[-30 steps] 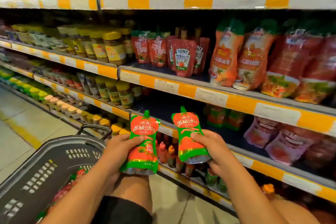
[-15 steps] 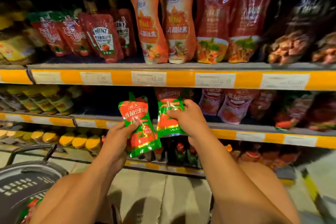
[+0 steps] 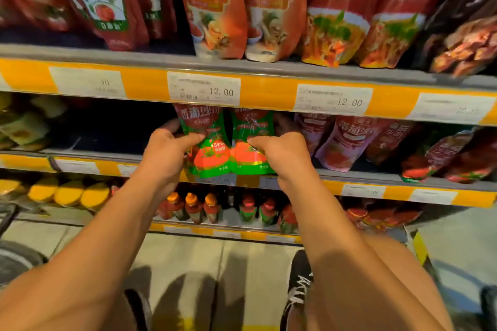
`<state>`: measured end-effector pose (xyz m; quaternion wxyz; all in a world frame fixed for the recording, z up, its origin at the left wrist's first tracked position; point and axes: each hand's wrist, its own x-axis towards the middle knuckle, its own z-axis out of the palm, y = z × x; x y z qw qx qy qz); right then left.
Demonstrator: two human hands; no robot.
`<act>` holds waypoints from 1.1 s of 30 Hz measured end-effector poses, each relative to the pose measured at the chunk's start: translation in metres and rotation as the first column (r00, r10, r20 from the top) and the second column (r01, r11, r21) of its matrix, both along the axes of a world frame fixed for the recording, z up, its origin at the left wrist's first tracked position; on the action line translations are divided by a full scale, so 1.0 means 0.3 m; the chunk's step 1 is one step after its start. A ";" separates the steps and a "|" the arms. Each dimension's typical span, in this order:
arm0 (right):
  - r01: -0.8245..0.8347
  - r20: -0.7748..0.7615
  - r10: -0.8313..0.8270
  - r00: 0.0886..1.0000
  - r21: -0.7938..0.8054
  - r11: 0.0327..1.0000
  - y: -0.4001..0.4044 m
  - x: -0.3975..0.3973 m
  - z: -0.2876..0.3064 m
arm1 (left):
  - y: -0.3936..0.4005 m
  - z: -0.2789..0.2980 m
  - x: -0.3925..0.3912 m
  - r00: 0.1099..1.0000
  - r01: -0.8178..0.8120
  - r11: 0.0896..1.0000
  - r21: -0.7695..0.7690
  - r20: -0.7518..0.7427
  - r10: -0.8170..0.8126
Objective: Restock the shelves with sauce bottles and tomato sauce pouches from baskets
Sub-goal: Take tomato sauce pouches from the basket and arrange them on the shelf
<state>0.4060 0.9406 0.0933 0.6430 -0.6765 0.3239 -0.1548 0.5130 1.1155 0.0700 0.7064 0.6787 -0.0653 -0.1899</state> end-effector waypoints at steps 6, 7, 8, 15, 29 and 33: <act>0.142 -0.046 -0.141 0.989 0.037 0.989 -0.015 0.028 -0.028 | -0.035 -0.032 0.045 0.997 -0.052 0.997 -0.053 0.049 0.055; 0.157 -0.059 -0.154 0.986 0.048 0.986 -0.018 0.035 -0.035 | -0.041 -0.027 0.051 0.996 -0.056 0.996 -0.071 0.059 0.060; 0.174 -0.070 -0.170 0.983 0.049 0.984 -0.021 0.045 -0.043 | -0.048 -0.024 0.059 0.996 -0.049 0.994 -0.098 0.072 0.056; 0.190 0.123 -0.173 0.977 -0.146 0.971 0.012 0.086 -0.073 | -0.095 -0.048 0.104 0.997 -0.025 0.982 -0.187 0.060 0.037; 0.050 -0.029 -0.064 0.998 -0.347 0.937 -0.057 0.077 -0.110 | -0.101 -0.115 0.124 0.964 0.112 0.985 0.129 0.227 -0.139; 0.043 -0.136 -0.120 0.984 -0.465 0.885 -0.067 0.038 -0.119 | -0.076 -0.109 0.129 0.939 0.084 0.942 0.325 0.290 -0.184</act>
